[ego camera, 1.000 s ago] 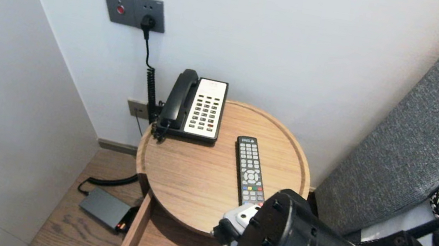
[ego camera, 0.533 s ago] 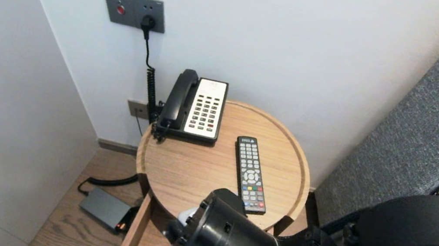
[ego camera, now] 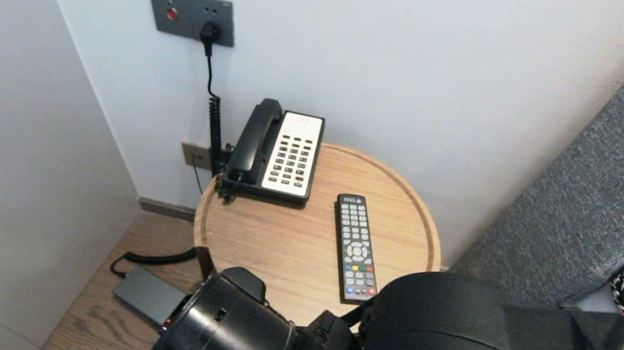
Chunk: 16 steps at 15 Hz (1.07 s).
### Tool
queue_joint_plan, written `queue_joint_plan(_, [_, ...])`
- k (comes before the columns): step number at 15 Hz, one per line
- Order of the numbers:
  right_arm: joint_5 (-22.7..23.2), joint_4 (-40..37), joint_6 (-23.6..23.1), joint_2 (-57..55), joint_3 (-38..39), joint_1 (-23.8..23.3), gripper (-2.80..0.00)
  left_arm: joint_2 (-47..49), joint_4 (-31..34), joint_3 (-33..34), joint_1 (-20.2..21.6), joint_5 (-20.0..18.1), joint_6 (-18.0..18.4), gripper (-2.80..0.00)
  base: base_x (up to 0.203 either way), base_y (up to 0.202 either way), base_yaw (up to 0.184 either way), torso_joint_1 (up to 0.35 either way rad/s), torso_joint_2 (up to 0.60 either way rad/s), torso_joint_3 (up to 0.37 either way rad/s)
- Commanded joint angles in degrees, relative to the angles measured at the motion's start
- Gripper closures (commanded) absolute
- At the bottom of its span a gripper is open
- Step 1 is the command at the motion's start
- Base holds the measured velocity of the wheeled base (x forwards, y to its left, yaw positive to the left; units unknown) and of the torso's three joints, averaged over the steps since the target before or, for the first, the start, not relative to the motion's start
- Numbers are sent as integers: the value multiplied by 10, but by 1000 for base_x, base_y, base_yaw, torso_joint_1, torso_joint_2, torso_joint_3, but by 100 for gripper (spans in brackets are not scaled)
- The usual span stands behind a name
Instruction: Take the remote control out of the drawer one by one and place them on the table
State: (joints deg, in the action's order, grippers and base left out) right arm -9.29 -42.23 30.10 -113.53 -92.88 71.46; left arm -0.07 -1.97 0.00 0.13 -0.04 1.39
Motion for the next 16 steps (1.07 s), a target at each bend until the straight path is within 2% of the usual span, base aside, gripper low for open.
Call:
queue_joint_plan(1, [-36, -1, 2, -39, -31, 3, -280, 0, 0, 5, 0, 0, 0, 0, 0, 0, 0, 0, 0, 0])
queue_joint_plan(9, [-55, 1, 7, -87, -57, 12, -280, 0, 0, 6, 0, 0, 0, 0, 0, 0, 0, 0, 0, 0])
queue_joint_plan(13, [-88, -2, 76, -107, -68, 23, -280, 0, 0, 6, 0, 0, 0, 0, 0, 0, 0, 0, 0, 0])
queue_joint_plan(16, [-105, -1, 91, -119, -75, 20, -280, 0, 0, 6, 0, 0, 0, 0, 0, 0, 0, 0, 0, 0])
